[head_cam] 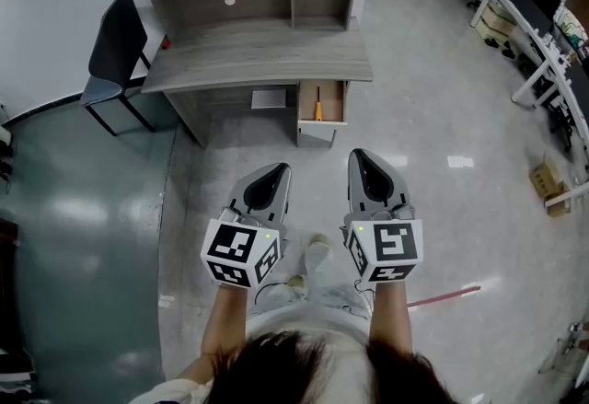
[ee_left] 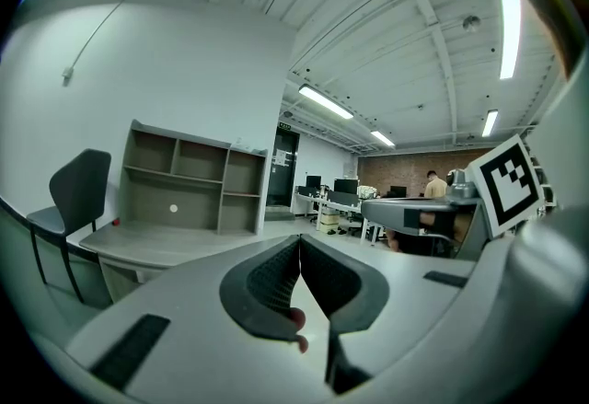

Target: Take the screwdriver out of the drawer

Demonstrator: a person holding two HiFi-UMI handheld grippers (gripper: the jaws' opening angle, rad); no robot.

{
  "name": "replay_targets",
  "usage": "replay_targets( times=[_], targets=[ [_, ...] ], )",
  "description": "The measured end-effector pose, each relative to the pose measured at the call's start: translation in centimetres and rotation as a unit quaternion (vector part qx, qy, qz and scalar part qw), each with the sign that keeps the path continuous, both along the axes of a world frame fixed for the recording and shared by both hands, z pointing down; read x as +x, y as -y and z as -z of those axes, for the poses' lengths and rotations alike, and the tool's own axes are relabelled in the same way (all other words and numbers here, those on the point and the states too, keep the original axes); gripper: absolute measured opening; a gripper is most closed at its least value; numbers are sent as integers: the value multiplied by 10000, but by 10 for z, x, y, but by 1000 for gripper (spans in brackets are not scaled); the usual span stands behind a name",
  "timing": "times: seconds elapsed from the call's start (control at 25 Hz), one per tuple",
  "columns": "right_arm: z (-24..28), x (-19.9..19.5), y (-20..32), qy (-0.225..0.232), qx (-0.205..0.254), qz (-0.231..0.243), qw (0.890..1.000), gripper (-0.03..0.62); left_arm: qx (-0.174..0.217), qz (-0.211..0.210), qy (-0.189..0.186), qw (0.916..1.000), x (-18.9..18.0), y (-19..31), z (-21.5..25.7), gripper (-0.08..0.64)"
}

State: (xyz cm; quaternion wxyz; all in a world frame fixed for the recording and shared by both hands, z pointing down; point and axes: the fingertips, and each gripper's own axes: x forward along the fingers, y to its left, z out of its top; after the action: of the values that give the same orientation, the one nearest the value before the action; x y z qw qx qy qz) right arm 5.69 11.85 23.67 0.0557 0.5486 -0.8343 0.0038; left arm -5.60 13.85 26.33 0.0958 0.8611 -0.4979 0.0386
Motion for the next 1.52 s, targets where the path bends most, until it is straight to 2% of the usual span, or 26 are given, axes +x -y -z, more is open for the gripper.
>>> replay_targets(
  times=[0.48, 0.84, 1.0, 1.2, 1.52],
  targets=[
    [-7, 21, 95, -37, -110, 249, 9996, 28, 48, 58, 91, 9999, 28, 100, 2, 17],
    [-11, 38, 149, 90, -151, 535, 9984, 28, 60, 311, 137, 9994, 47, 148, 0, 17],
    [-21, 37, 167, 62, -226, 644, 9976, 28, 15, 447, 165, 9989, 47, 160, -6, 18],
    [-30, 32, 185, 261, -336, 745, 9963, 28, -68, 556, 190, 9982, 41, 176, -13, 17],
    [-43, 22, 228, 372, -492, 633, 9961, 28, -98, 494, 167, 9986, 27, 223, -18, 17]
  ],
)
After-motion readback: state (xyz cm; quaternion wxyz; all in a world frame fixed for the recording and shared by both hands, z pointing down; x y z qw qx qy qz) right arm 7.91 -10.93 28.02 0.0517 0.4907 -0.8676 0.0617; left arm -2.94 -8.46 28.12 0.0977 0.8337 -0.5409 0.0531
